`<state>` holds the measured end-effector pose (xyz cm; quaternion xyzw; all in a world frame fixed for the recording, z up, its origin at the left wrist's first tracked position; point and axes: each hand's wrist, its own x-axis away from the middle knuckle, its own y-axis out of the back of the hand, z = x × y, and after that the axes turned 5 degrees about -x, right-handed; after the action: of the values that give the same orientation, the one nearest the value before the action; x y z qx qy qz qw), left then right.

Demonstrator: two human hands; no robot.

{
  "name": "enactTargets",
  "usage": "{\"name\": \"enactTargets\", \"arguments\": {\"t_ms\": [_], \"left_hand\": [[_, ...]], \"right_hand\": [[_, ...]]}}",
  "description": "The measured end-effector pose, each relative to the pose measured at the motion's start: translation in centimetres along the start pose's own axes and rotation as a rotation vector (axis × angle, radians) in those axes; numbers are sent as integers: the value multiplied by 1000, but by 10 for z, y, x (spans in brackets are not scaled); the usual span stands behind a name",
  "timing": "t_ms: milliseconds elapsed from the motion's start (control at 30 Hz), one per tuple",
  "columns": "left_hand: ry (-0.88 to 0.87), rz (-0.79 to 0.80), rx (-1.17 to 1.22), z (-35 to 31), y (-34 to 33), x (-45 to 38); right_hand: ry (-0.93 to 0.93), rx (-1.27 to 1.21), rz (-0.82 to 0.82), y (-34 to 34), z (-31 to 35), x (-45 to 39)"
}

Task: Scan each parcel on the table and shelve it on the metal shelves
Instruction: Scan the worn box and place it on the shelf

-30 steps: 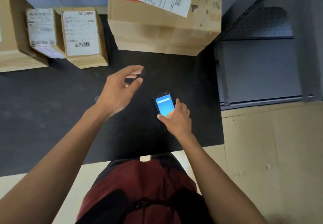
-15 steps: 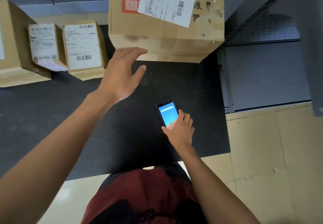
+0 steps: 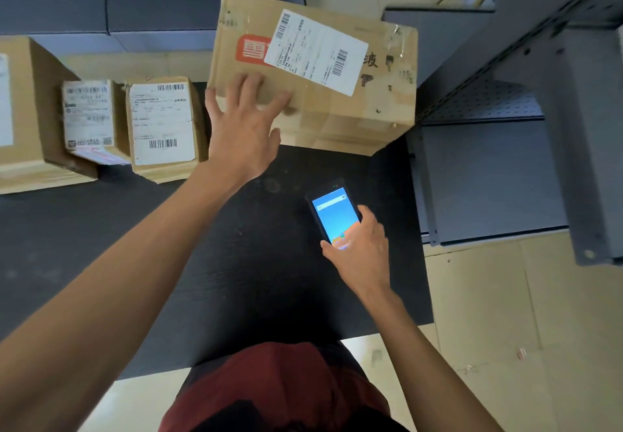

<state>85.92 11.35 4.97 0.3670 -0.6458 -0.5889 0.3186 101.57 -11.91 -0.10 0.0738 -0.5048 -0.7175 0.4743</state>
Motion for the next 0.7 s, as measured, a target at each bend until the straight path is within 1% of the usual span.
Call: {"name": "enactTargets", "arguments": {"t_ms": [200,367,467,600,700], "left_hand": [[-16,-27,-21,5,-3,1],[-55,-13,-54,7,3,2],[-85,23,-73,9,6,6],[-159,63,-81,19,12,6],[-163,60,-52,23,16,5]], "right_hand": [[78,-27,-33,58,34,-9],[87,-44,-28,111,65,-23],[106,-60,-30,138,82,-31],[112,-55,-4,161,100,-39],[144,-6,14,165,109,-40]]}}
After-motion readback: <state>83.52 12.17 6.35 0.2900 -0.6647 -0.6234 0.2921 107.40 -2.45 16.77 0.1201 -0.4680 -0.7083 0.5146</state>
